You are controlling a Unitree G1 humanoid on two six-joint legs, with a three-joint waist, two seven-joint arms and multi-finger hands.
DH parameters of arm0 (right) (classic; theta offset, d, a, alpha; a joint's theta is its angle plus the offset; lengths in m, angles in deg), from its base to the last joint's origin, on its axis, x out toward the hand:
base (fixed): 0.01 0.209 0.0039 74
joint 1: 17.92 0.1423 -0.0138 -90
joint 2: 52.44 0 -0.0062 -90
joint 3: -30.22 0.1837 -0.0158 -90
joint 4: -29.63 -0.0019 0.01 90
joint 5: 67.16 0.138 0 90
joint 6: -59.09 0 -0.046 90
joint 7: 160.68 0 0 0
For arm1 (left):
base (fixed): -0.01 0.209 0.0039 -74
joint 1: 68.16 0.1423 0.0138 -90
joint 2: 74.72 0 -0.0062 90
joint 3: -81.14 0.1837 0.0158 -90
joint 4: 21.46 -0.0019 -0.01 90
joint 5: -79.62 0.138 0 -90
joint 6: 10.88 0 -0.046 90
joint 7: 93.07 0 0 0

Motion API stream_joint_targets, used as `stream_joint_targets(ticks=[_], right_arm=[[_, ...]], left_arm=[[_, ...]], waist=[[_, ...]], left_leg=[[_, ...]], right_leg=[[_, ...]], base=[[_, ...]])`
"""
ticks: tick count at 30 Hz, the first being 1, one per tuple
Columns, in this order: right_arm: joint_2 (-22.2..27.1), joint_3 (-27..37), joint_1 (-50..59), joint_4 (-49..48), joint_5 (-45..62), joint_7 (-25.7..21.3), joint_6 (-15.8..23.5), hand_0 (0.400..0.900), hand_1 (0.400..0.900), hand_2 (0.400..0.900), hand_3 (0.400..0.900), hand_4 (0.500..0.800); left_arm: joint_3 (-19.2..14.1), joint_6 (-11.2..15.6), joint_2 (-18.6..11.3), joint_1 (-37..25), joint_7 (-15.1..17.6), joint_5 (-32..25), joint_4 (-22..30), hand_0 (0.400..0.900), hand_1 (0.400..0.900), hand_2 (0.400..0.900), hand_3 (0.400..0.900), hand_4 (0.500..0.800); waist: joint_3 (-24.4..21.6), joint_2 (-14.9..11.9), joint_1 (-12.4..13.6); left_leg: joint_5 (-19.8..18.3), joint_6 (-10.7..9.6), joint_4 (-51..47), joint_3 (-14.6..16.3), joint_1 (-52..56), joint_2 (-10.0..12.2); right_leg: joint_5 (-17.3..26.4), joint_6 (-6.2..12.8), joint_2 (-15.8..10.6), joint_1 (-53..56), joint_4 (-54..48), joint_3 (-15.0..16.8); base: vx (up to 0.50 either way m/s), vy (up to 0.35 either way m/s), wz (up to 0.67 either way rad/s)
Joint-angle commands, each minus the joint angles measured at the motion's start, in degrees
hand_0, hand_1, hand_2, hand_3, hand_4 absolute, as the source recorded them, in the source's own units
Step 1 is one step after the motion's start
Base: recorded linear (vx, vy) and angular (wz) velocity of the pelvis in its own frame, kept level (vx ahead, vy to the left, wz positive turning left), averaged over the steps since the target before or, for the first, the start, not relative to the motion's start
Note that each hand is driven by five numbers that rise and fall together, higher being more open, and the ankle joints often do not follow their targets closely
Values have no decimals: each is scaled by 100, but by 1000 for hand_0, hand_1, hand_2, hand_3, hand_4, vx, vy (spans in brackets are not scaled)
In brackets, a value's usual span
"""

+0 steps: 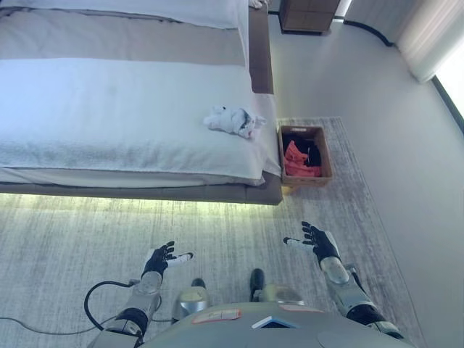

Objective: Put the clothes on the bed into the basket.

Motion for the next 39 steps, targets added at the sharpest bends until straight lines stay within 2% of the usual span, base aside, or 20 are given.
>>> stream_joint_targets(ticks=[1,5,8,9,13,18,20,21,22,23,25,26,27,28,29,31,33,36,38,39], right_arm=[[461,-1,426,-393,34,-166,326,900,900,900,900,800],[509,84,441,-462,81,-229,303,900,900,900,900,800],[557,15,494,-530,49,-261,348,900,900,900,900,800],[558,-6,524,-545,36,-274,355,900,900,900,900,800],[504,-92,555,-732,-37,-168,345,900,900,900,900,800],[393,-103,572,-743,-35,-87,330,900,900,900,900,800],[317,-167,697,-690,-1,-54,340,900,900,900,900,800],[319,-167,697,-690,-1,-53,340,900,900,900,900,800],[276,-220,794,-741,47,-27,339,900,900,900,900,800],[266,-234,785,-754,43,-22,335,900,900,900,900,800],[226,-224,765,-795,47,-51,324,900,900,900,900,800],[227,-221,770,-801,45,-52,322,900,900,900,900,800],[236,-230,761,-871,22,-68,314,900,900,900,900,800],[253,-203,760,-1017,27,-81,303,900,900,900,900,800],[274,-180,768,-1112,33,-94,307,900,900,900,900,800],[300,-150,838,-1171,66,-151,312,900,900,900,900,800],[322,-136,942,-1202,74,-230,320,900,900,900,900,800],[345,-106,1040,-1204,53,-337,303,900,900,900,900,800],[386,-32,1023,-1283,34,-384,281,900,900,900,900,800],[393,4,1010,-1308,45,-391,302,900,900,900,900,800]], left_arm=[[-63,269,-18,-381,106,-358,2,900,900,900,900,800],[-64,263,29,-389,118,-400,-1,900,900,900,900,800],[-27,272,136,-359,205,-390,-46,900,900,900,900,800],[-27,272,162,-358,230,-383,-72,900,900,900,900,800],[-133,257,163,-224,256,-466,-137,900,900,900,900,800],[-189,257,44,-273,284,-457,-141,900,900,900,900,800],[-168,241,-93,-381,295,-392,-60,900,900,900,900,800],[-168,240,-91,-381,295,-392,-60,900,900,900,900,800],[-100,220,-179,-502,312,-336,-29,900,900,900,900,800],[-109,213,-195,-504,316,-344,-20,900,900,900,900,800],[-134,192,-220,-535,353,-389,32,900,900,900,900,800],[-136,191,-220,-544,352,-391,33,900,900,900,900,800],[-135,185,-248,-563,358,-402,86,900,900,900,900,800],[-126,179,-258,-586,354,-411,110,900,900,900,900,800],[-104,182,-266,-619,349,-417,110,900,900,900,900,800],[-15,209,-238,-710,368,-391,76,900,900,900,900,800],[61,238,-209,-824,419,-387,54,900,900,900,900,800],[34,259,-227,-895,443,-368,11,900,900,900,900,800],[37,285,-271,-951,471,-393,62,900,900,900,900,800],[47,288,-286,-989,474,-397,44,900,900,900,900,800]], waist=[[173,-25,-34],[139,5,-14],[60,232,89],[50,284,89],[-139,269,210],[-359,6,298],[-363,-66,314],[-377,-57,320],[-205,16,204],[-170,106,160],[-55,165,109],[-37,184,91],[4,205,94],[91,242,57],[178,262,55],[357,331,12],[457,339,-14],[448,163,-67],[461,115,-97],[439,65,-96]], left_leg=[[120,104,1288,-328,-852,-139],[199,115,313,-153,-1343,-401],[898,0,-1523,-337,-1482,-487],[955,-54,-1684,-308,-1617,-496],[1150,57,-1597,-369,-1485,-604],[834,348,-1359,-257,-1355,-848],[625,576,-1509,-203,-1024,-1060],[628,573,-1507,-200,-1043,-1048],[532,726,-1684,-261,-683,-1187],[434,764,-1684,-294,-524,-1182],[136,847,-1684,-293,-162,-1272],[193,862,-1684,-290,-193,-1253],[57,855,-1684,-266,-71,-1251],[60,852,-1684,-262,1,-1212],[-64,802,-1684,-276,118,-1172],[-94,711,-1684,-315,177,-1040],[-90,598,-1684,-307,135,-930],[-310,363,-1684,-312,274,-843],[-422,223,-1684,-407,375,-714],[-452,175,-1684,-471,408,-670]], right_leg=[[-638,-119,233,541,111,41],[-675,-37,182,712,-78,-16],[-750,59,307,740,-148,82],[-796,84,337,761,-148,103],[-1063,170,232,1092,-148,400],[-981,389,-194,1050,463,428],[-334,592,-367,456,1912,503],[-324,589,-356,435,1912,509],[376,625,-407,-123,3330,456],[459,610,-440,-352,3754,335],[522,681,-831,-679,4251,-132],[541,627,-835,-712,4285,-187],[378,660,-1010,-880,4202,-398],[257,539,-1091,-1007,4014,-605],[-40,560,-1109,-1170,3744,-696],[-145,541,-1064,-1340,3030,-755],[166,553,-976,-1543,1761,-741],[842,881,-886,-1689,161,-548],[1014,967,-925,-1751,145,-420],[959,918,-899,-1683,142,-474]], base=[[93,-35,14],[140,22,0],[277,136,-28],[355,171,-43],[357,194,-54],[392,233,-31],[298,261,-28],[236,297,-9],[212,285,-2],[328,399,-3],[266,234,2],[238,136,3],[146,63,6],[327,62,-2],[247,-32,3],[213,-95,-3],[183,-170,-2],[339,-244,20],[374,-288,51],[391,-370,55]])
